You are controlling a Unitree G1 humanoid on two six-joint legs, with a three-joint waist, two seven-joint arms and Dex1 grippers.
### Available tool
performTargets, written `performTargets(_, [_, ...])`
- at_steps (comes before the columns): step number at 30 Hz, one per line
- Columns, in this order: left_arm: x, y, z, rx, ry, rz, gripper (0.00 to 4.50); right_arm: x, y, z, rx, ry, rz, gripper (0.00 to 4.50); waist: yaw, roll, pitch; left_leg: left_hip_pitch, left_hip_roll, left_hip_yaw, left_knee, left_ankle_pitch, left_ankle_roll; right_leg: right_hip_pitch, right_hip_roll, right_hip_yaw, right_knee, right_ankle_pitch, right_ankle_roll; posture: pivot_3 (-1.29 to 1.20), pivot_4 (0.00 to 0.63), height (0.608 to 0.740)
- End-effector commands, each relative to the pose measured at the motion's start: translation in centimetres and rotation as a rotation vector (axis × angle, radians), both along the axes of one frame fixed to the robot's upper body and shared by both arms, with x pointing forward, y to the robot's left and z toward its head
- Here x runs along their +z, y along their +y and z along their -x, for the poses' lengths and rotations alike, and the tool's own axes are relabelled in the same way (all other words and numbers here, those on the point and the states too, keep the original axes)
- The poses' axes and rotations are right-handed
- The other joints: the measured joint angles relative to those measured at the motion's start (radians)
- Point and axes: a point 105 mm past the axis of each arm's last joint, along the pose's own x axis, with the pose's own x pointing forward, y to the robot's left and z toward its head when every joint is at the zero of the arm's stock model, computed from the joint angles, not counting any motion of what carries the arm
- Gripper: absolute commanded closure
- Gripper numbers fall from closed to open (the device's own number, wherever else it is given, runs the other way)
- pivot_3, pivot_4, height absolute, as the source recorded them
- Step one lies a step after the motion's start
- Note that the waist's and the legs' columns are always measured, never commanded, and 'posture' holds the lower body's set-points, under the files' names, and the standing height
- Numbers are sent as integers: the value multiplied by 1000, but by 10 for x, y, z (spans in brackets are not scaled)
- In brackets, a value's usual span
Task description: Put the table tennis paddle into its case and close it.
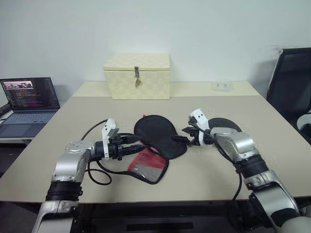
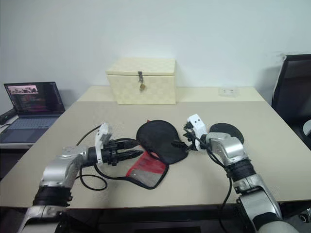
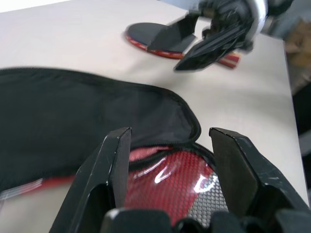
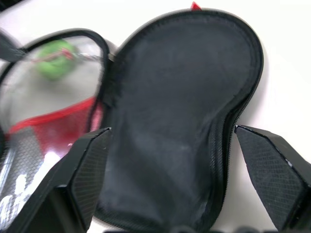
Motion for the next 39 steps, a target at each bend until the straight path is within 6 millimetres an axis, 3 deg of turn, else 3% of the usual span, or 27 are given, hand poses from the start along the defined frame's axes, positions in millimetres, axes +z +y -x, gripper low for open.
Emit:
performTargets(1, [8,4,14,50,-28,22,1735,9,9,-21,-59,-78,17,51,-2,0,0,1,0,0,0,0,0,0,-1,1,0,0,0,0,150,740])
performTargets(7, [8,7,23,109,-26,29,1735,-7,12,-38,-155,-70,60,51,4,0,0,1,0,1,-1,0,0,0,-1,0,0,0,0,0,150,740])
performTargets(17, [11,10,23,139,-38,16,1735,-30,27,-31,-153,58,18,51,-1,0,0,3,0,1,-3,0,0,1,-1,2,0,0,0,0,150,740])
performTargets(21, [11,9,24,143,-39,12,1695,-28,42,-26,-100,73,-15,912,-4,0,0,3,1,2,-3,0,0,1,-1,2,0,0,-1,0,150,740])
performTargets(31, [18,-1,21,109,-47,40,1695,-27,42,-32,-208,37,-65,4284,-3,0,0,4,1,2,-3,0,0,1,-1,2,0,0,-1,0,150,740])
performTargets(39, [30,-3,14,72,-50,59,1695,-19,-2,-45,-541,186,-284,4430,-1,0,0,3,1,2,-3,0,0,1,-1,2,0,0,-1,0,150,740])
